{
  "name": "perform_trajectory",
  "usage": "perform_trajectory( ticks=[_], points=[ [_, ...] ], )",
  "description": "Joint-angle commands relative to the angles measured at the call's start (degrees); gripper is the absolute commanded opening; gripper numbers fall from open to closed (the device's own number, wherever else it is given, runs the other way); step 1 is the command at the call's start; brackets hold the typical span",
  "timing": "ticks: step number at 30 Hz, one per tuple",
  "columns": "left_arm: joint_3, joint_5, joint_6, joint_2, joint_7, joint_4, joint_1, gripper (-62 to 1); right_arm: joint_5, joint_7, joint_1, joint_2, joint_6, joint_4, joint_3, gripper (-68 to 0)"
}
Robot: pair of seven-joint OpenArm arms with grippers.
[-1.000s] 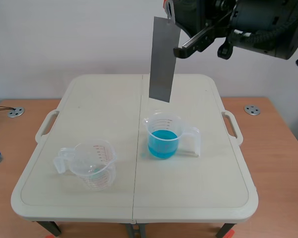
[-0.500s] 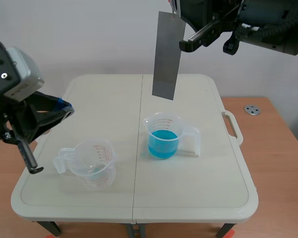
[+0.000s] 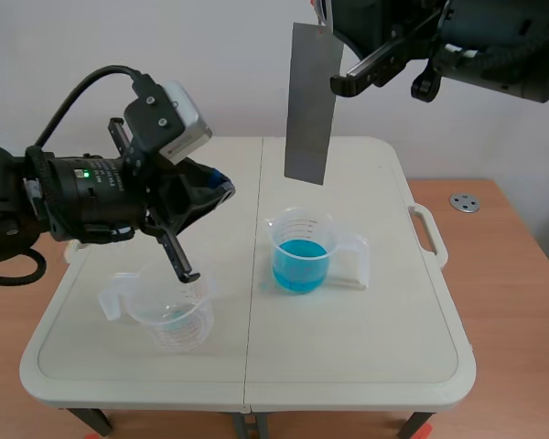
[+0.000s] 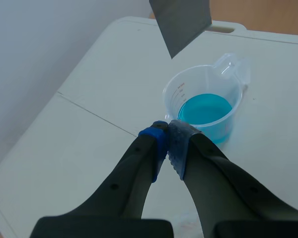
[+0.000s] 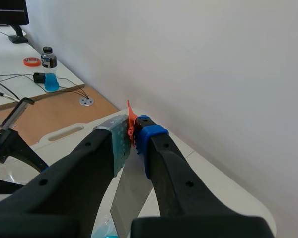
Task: Hold the metal plate by the orange handle, dip it into the blue solution, take it out and point at it, then put the plate back in the beaker on the left.
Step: 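Raise the plate and point at it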
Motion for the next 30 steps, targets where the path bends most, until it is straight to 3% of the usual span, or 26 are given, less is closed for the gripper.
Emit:
perform_trajectory(
  ticks=[1,10,30],
  points=[
    [0.2,0.3,0.5,1.2,-0.8,-0.2,-1.6,-59.7,1.1,0.8,0.9,0.1,0.4,0.9,0.1,-66.2],
    [4.3,2.8,1.0,6.3,-0.8,-6.0,-6.7,-59.7,1.1,0.9,0.9,0.1,0.4,0.9,0.1,-66.2],
    [4.4,3.4,4.0,7.0,-2.8,-6.2,-6.8,-59.7,1.3,0.8,0.9,0.1,0.4,0.9,0.1,-66.2]
  ],
)
